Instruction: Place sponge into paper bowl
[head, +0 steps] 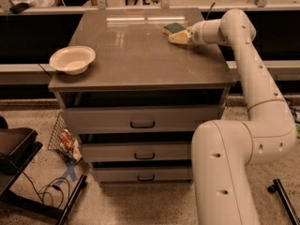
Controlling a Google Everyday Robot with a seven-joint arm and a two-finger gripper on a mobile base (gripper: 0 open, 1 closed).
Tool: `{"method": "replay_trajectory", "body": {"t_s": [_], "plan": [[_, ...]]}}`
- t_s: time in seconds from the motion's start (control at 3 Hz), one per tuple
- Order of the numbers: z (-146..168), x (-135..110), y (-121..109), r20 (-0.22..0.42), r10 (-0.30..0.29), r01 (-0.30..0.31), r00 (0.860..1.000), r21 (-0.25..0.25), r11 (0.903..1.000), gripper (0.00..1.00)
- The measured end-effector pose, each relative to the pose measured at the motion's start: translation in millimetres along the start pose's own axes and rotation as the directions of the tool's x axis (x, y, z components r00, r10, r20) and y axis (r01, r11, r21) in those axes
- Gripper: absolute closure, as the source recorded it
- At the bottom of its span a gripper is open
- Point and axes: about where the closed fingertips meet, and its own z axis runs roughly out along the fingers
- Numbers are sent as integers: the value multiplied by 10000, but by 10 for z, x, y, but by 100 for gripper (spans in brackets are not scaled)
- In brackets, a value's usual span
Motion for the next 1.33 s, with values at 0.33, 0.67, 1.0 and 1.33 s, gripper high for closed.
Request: {"method": "replay_trajectory", "body": {"t_s": [0.33,0.67,1.0,1.33], "plan": [[-10,-23,2,-1,0,0,10000,-2,10000,94],[-16,-30,10,0,-1,1,10000,-1,10000,100],[-18,-32,10,-1,-2,2,10000,-1,10000,100],[-18,-33,10,-2,-3,3,10000,0,10000,100]]}}
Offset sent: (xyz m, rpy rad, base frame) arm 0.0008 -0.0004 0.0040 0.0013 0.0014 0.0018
